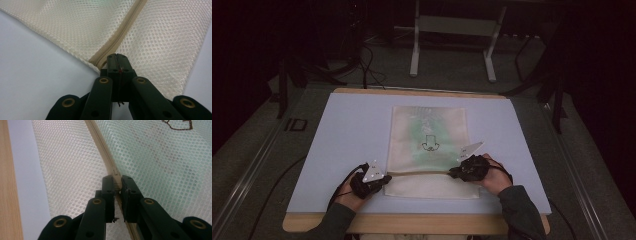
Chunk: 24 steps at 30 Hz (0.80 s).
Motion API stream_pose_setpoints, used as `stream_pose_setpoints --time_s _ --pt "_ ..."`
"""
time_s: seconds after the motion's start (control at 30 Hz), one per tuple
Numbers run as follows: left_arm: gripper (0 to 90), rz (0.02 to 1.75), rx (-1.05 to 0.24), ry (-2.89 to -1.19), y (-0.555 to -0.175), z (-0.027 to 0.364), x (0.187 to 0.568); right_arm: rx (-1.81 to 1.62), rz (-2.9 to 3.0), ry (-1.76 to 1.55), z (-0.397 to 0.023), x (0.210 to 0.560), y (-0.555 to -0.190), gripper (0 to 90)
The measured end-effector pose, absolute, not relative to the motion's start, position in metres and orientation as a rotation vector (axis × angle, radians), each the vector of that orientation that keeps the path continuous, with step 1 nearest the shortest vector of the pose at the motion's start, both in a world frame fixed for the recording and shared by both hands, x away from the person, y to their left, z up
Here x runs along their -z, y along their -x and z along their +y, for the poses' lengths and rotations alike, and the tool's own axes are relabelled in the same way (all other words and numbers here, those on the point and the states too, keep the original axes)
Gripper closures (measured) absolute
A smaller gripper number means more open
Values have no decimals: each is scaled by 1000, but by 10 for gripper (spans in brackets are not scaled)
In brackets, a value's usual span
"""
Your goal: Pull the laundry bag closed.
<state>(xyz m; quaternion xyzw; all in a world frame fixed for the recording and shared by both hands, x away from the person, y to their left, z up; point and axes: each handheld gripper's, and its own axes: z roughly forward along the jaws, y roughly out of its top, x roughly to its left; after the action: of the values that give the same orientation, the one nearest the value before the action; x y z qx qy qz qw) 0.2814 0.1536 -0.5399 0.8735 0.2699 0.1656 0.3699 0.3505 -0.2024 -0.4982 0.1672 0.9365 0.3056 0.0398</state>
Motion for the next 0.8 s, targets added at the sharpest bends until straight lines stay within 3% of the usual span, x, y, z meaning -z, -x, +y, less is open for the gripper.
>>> stream_pose_setpoints --time_s 0.8 --pt "895 695 -422 -2240 -282 154 540 -950 2863 -531 -213 497 -351 820"
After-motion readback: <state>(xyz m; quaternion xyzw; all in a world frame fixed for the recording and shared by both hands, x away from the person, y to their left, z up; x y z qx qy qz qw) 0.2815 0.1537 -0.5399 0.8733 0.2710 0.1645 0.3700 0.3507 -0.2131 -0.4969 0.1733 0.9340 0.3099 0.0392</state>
